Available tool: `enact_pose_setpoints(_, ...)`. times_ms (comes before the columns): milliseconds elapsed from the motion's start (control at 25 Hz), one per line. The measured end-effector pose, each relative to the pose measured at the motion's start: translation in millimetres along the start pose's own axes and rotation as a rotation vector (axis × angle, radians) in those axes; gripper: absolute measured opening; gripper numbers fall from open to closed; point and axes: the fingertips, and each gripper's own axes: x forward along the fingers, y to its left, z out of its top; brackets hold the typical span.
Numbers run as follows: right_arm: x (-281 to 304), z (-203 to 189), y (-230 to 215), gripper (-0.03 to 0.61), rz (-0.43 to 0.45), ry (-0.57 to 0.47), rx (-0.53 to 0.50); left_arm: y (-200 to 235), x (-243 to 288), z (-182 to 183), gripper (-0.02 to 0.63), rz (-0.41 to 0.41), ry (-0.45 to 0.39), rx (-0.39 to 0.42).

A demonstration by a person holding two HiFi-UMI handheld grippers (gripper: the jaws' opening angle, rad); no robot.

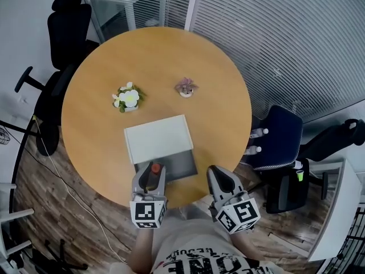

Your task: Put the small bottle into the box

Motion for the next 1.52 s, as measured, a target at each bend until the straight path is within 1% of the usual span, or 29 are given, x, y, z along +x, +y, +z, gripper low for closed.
enact_pose_setpoints(200,-4,0,-2,0.026,-0.015,-0.004,0.003,-1,7,-12,0.146,0.004,0.037,0.026)
enact_pose_setpoints(600,-9,-1,-8,0.026,-0.04,0.0,0.011,-4,18,-28,0.146,-0.001,0.071,0.075)
enact_pose_setpoints(880,-10,0,-12,0.026,-0.049,-0.001,0.007,-1,24,-37,0.146,0.002,0.092,0.081)
enact_pose_setpoints(1240,-8,1,-16,0.026,-0.056,0.006,0.001,-3,30,-49,0.146,-0.014,0.124,0.086)
enact_pose_setpoints(1520,-6,2,-19,0.026,-0.063,0.013,-0.004,-5,34,-49,0.147,-0.026,0.136,0.107)
